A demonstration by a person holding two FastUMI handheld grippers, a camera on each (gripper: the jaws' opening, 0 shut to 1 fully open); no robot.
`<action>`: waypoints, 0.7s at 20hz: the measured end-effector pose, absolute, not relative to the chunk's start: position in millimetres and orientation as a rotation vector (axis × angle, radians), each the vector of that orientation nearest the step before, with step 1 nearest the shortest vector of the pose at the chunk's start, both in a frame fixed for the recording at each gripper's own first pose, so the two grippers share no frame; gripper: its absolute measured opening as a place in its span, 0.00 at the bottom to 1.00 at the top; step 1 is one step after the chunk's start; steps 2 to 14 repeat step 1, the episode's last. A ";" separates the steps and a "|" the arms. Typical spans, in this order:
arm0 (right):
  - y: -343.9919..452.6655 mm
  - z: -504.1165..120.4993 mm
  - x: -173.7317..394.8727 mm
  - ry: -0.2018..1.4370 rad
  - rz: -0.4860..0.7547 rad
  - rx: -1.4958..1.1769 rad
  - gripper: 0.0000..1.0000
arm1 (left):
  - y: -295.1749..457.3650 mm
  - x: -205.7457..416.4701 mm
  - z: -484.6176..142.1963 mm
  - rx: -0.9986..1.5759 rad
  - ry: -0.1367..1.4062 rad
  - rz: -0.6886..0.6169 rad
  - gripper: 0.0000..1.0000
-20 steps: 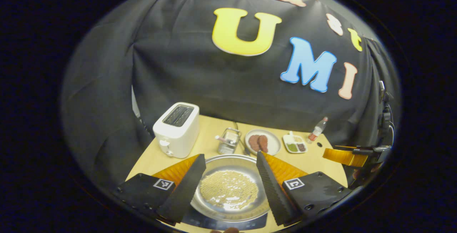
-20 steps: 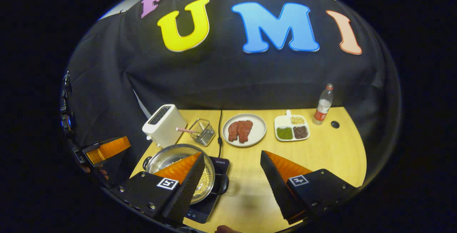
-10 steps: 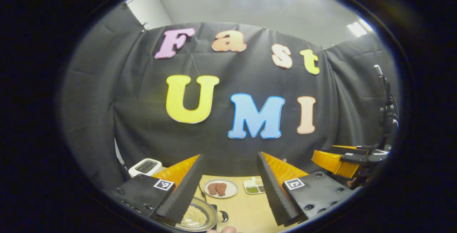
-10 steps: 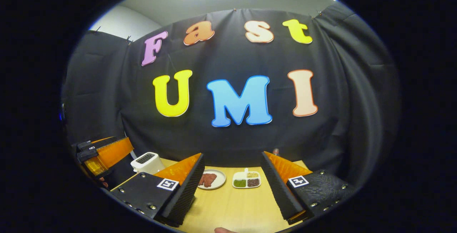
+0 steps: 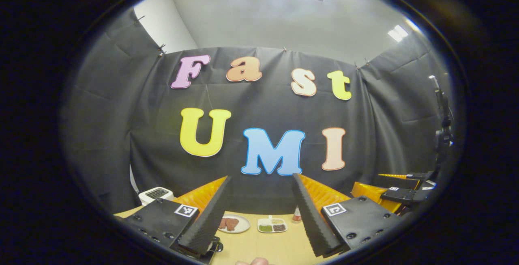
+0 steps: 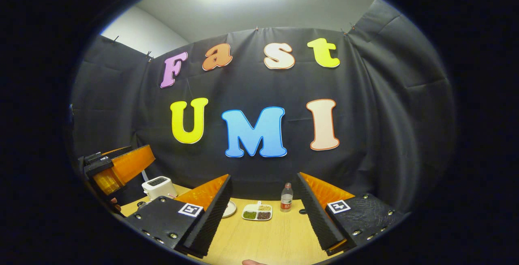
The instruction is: First push the handle of the pot to place it horizontally, then grasp the pot with both hands and set it on the induction cooktop.
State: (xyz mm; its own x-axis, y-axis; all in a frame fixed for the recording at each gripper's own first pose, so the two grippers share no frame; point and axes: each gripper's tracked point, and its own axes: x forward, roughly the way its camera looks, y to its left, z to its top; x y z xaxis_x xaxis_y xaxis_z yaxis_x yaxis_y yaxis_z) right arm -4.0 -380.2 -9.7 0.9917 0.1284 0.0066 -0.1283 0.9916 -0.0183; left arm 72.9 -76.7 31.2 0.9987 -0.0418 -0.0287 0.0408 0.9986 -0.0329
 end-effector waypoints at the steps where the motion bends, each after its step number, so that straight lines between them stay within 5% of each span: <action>1: -385.6 -11.5 -2.9 -0.002 0.135 -0.019 0.96 | -80.2 70.4 27.7 -0.027 0.035 -0.032 0.95; 14: -385.6 -11.5 -2.9 -0.002 0.135 -0.019 0.96 | -80.2 70.4 27.7 -0.027 0.035 -0.032 0.95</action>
